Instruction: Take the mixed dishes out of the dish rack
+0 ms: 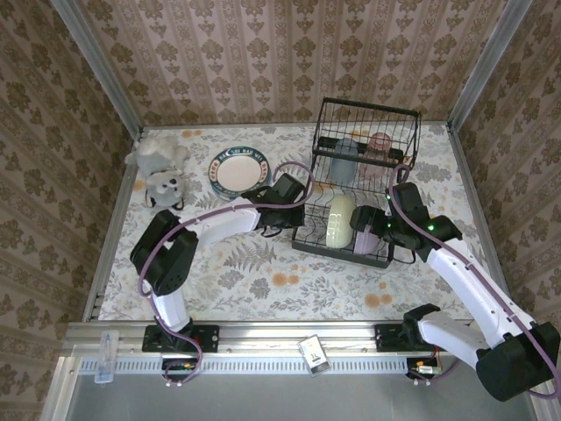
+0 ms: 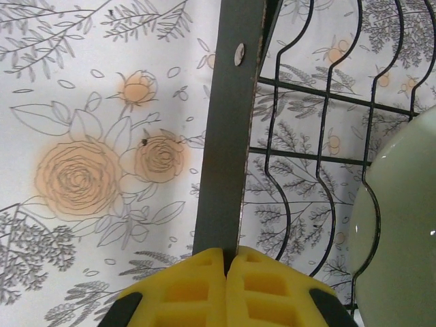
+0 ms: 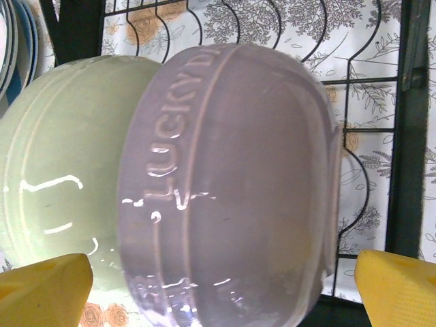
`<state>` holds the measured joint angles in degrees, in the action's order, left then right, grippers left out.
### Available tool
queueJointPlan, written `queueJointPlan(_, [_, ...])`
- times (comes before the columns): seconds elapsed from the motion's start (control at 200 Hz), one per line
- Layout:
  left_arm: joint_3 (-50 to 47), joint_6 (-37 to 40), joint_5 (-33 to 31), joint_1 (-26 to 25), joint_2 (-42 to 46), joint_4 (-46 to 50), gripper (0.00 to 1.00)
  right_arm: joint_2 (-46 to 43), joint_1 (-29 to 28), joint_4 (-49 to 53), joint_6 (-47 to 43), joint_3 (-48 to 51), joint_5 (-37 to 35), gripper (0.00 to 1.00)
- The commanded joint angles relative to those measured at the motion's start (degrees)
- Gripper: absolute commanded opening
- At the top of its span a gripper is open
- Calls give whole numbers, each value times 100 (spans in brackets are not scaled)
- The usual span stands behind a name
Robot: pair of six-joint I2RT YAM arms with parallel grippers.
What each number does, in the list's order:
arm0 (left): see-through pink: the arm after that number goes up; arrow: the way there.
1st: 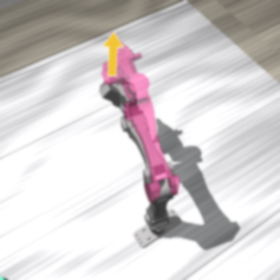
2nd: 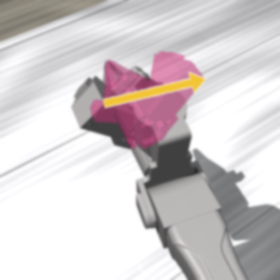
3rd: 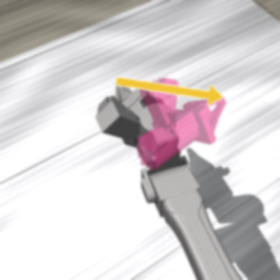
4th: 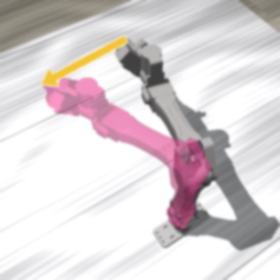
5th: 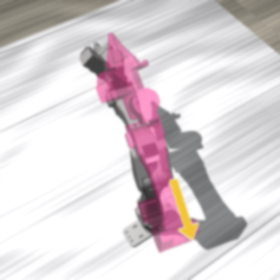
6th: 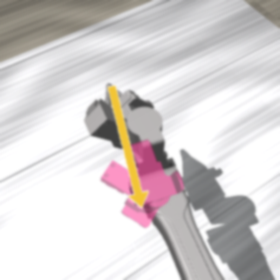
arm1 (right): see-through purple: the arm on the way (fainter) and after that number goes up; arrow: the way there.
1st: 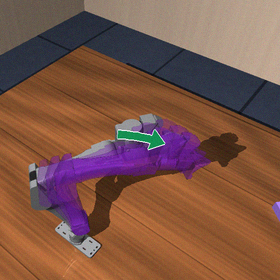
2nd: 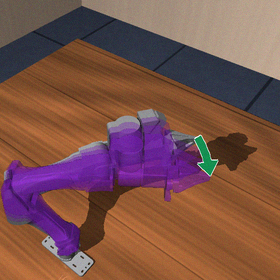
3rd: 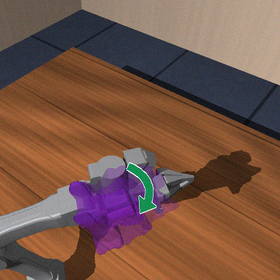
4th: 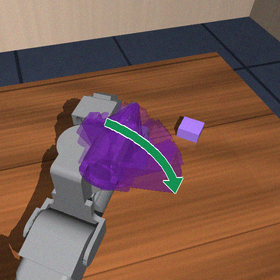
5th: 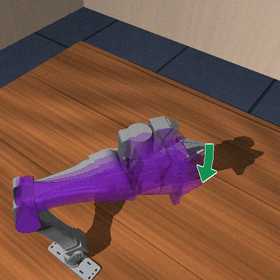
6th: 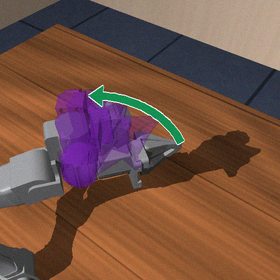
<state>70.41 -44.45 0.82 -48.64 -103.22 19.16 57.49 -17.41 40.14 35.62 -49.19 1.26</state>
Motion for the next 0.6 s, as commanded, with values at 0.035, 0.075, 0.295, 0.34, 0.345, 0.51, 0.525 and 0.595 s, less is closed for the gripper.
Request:
queueJointPlan(0.035, [-106, -326, 436, -174, -493, 89, 0, -118, -2, 181, -91, -247, -195, 100])
queueJointPlan(0.075, [-96, -313, 454, -189, -497, 76, 0, -72, 22, 278, -136, -292, -340, 100])
queueJointPlan(0.295, [-189, -279, 519, -260, -484, 2, 0, 149, 270, 418, -366, -335, -333, 100])
queueJointPlan(0.34, [-214, -284, 527, -253, -480, -9, 0, 156, 327, 384, -393, -304, -295, 100])
queueJointPlan(0.345, [-222, -284, 530, -252, -480, -13, 0, 157, 331, 382, -400, -307, -294, 100])
queueJointPlan(0.51, [-256, -253, 516, -247, -454, -36, 0, 277, 490, 352, -498, -275, -212, 100])
queueJointPlan(0.525, [-256, -256, 523, -245, -453, -38, 0, 284, 505, 360, -501, -277, -213, 100])
queueJointPlan(0.595, [-265, -258, 542, -235, -454, -54, 0, 276, 568, 380, -516, -255, -211, 99])
